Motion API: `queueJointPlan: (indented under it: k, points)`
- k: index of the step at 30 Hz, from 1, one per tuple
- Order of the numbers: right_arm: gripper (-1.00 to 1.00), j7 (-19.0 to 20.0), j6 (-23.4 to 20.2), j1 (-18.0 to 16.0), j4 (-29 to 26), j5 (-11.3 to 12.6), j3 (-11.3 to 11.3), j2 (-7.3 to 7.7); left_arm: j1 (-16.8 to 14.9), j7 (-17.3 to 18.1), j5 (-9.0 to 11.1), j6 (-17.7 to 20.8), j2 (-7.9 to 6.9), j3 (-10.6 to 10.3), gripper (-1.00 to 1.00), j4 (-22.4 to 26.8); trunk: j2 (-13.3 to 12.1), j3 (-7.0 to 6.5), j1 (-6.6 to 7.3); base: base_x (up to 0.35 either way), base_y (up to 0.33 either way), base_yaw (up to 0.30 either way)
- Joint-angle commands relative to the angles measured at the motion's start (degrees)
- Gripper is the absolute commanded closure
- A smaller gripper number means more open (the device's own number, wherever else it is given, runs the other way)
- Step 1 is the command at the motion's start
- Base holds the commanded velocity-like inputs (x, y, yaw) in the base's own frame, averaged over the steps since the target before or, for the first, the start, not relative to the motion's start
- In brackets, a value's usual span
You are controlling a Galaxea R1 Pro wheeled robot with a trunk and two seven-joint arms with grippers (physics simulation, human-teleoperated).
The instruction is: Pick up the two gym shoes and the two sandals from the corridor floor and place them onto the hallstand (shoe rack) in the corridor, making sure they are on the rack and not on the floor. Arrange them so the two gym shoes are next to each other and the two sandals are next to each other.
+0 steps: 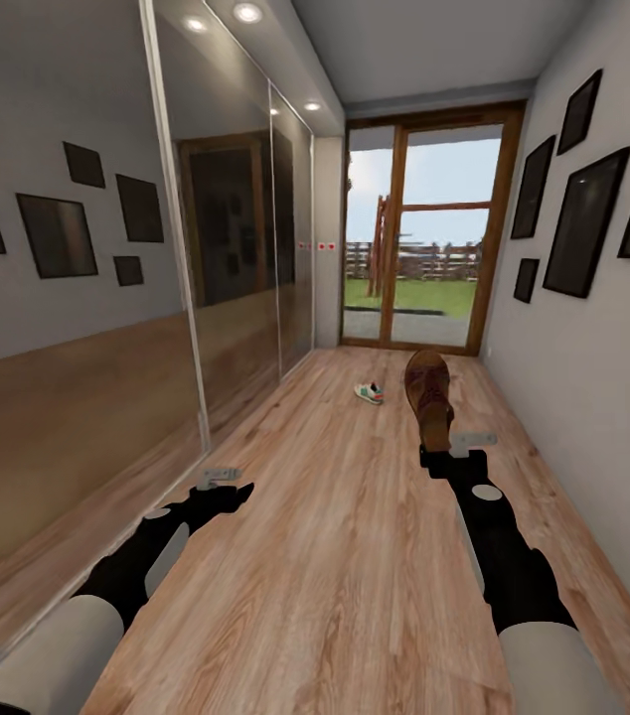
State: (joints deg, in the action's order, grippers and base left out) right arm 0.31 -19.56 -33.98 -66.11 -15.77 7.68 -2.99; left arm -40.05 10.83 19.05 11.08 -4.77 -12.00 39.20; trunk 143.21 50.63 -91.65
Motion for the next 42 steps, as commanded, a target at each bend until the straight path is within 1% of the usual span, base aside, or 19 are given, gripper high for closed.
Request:
queueJointPlan:
  k: [1, 29, 42]
  points:
    - [1.00, -0.05, -0.31, -0.03, -0.07, -0.23, 0.06, -0.05, -0.03, -0.04, 0.57, 0.34, -0.06, -0.18, -1.00, 0.09, 0.03, 0.06, -0.02, 0.313, -0.204, -0.007]
    - [1.00, -0.08, -0.31, -0.03, -0.08, -0.23, 0.06, -0.04, -0.03, -0.02, 0.70, 0.37, -0.06, -0.17, -1.00, 0.09, 0.03, 0.06, -0.02, 0.312, -0.212, 0.000]
    - [1.00, -0.12, -0.31, -0.03, -0.08, -0.23, 0.06, -0.05, -0.02, -0.02, 0.73, 0.34, -0.06, -0.14, -1.00, 0.09, 0.03, 0.06, -0.02, 0.336, -0.154, 0.000]
